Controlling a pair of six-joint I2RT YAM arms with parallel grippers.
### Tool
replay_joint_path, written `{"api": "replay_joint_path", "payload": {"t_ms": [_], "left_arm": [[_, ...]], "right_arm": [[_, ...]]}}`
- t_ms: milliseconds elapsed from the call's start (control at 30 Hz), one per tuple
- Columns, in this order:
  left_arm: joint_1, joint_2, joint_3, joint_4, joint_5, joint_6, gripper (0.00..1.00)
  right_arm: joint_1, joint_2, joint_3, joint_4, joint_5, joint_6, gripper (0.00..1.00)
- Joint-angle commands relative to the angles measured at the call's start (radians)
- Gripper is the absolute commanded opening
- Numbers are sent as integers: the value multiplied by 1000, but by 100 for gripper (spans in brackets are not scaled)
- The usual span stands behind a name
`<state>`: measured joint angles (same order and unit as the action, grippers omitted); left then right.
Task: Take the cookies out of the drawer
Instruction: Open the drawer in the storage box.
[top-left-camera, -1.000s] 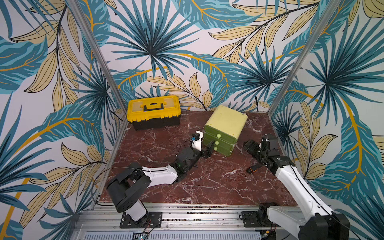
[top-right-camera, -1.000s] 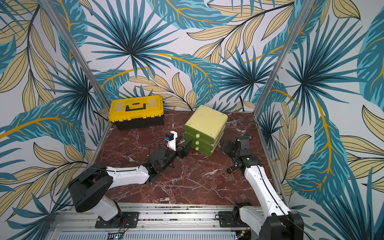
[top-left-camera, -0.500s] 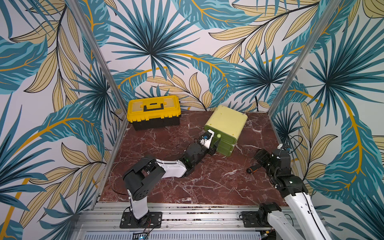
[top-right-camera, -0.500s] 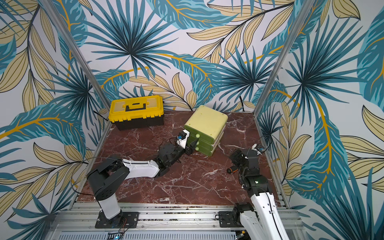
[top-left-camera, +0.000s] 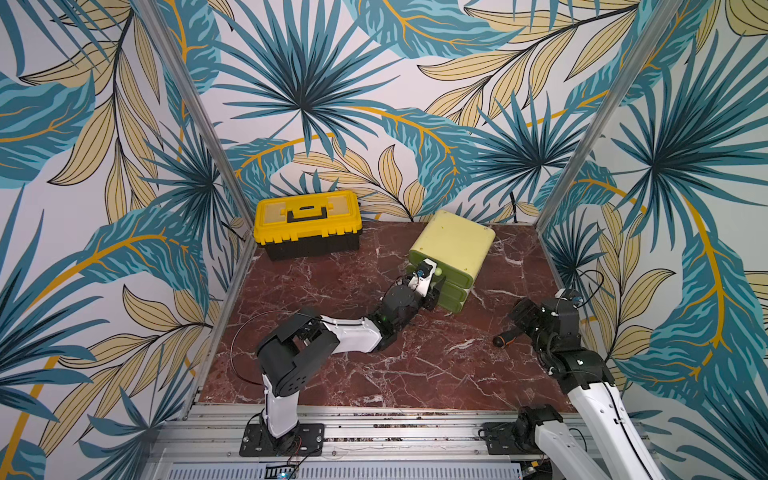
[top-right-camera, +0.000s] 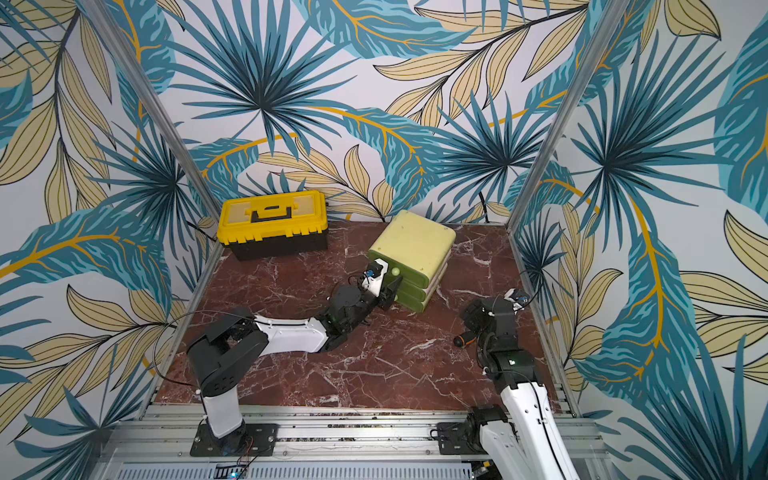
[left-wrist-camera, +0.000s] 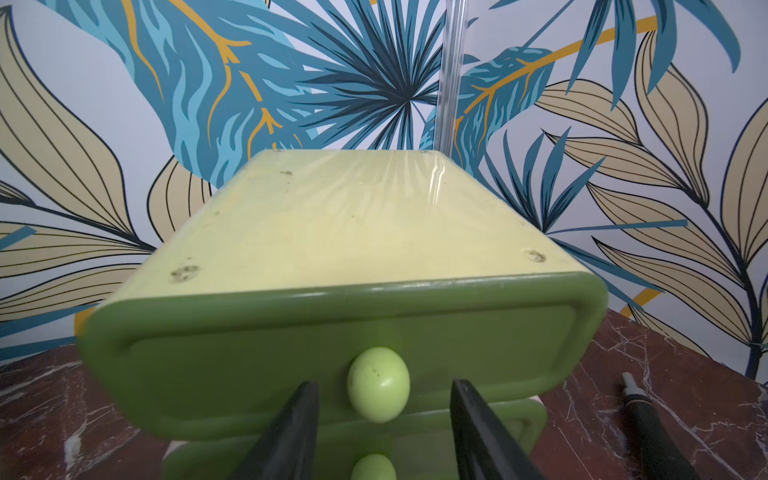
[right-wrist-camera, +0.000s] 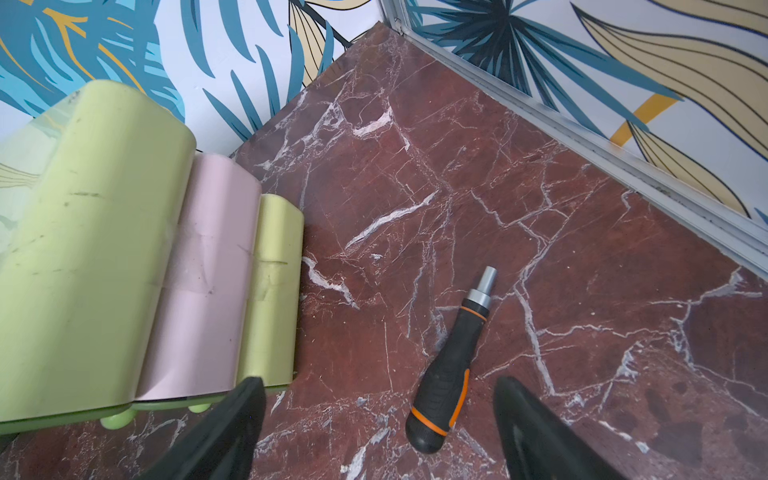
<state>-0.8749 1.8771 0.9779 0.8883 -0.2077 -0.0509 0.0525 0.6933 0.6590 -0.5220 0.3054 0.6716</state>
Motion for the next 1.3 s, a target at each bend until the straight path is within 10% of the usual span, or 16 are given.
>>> {"api": "replay_joint_path", "payload": {"t_ms": [0, 700, 1267], "left_arm": [[-4, 14, 55, -15, -50, 2, 54], [-5, 71, 110, 1, -60, -23, 42], [-6, 57, 82, 36, -28, -15, 10]], "right_arm": [[1, -2, -12, 10, 19, -20, 90], [1, 9, -4, 28, 23, -53, 90], [1, 5, -6, 34, 21, -54, 90]]}}
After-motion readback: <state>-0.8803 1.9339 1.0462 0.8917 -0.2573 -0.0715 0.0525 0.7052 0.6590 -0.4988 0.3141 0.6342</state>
